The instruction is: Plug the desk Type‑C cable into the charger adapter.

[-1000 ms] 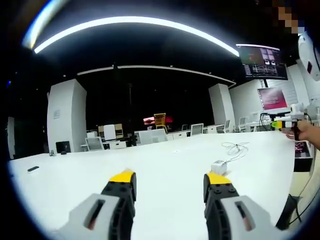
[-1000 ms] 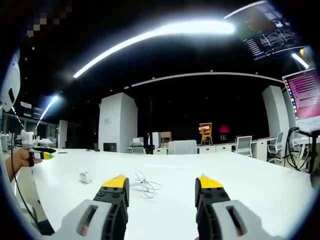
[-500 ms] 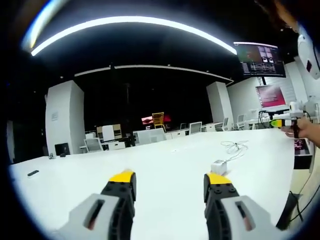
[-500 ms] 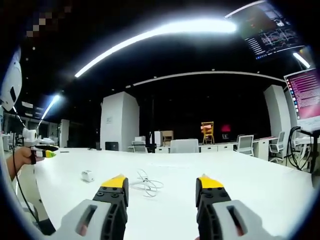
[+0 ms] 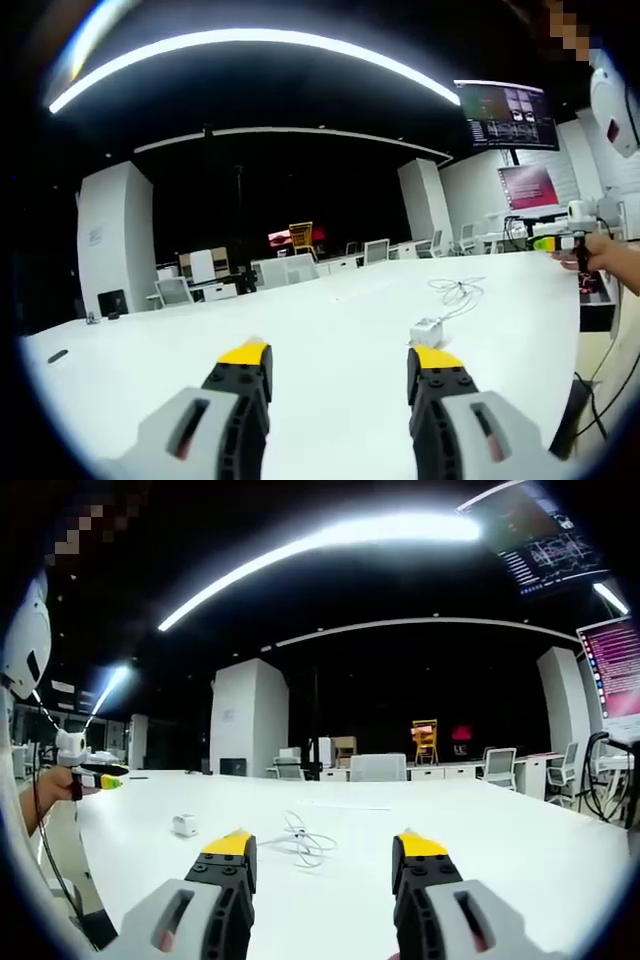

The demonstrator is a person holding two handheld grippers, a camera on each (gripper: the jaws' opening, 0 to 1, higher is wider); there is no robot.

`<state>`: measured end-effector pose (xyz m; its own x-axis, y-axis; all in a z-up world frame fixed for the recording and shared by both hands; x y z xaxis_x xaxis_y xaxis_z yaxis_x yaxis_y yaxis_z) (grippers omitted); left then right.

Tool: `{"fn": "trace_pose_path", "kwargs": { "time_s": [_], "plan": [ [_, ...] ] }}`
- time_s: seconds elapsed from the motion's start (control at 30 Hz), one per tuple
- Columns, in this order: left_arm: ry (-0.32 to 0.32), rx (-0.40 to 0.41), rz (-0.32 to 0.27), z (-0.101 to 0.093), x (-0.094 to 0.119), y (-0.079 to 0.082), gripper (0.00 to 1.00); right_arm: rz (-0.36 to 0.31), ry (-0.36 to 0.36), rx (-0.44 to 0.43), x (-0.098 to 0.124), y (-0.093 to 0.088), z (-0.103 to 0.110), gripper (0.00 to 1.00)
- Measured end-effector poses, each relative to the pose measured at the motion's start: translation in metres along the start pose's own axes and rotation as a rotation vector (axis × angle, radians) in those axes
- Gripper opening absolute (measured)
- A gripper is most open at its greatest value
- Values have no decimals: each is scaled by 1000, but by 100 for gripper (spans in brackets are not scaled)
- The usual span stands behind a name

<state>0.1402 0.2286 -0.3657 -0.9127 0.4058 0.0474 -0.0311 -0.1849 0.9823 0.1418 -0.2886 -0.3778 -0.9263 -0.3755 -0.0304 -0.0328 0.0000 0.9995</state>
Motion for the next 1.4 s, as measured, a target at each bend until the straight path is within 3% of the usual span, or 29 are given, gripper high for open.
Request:
{"fn": "trace_pose_path", "kwargs": {
  "time_s": [0.17,0.33,0.63,1.13,1.4],
  "plan": [
    [-76,30,-8,-2,-3,1,55,14,39,7,1,0,3,57],
    [-75,8,-8,1,-2,5,55,28,87,25,0,4,7,58],
    [-140,5,-25,5,-5,14,55,65,218,70,-5,11,16,61],
    [-225,-15,17,10,-10,12,55,77,364,69,-7,17,24,65],
    [-320,-64,56,-6,-23,19,56,63,433,119,-10,19,37,67]
  ]
}}
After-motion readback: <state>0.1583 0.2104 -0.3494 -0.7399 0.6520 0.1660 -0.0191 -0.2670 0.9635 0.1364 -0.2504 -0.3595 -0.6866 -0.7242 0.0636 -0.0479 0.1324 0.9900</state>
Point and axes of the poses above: the point that each gripper's makers call its tool centre point, and the gripper's own axes: x roughly backward along the fingers, z roughly to its left, y roughly out of its top, the point moved 6 cm from there along x, roughly backward along the fingers, and after that the axes turned 3 degrees about z, right-handed, at the moved point
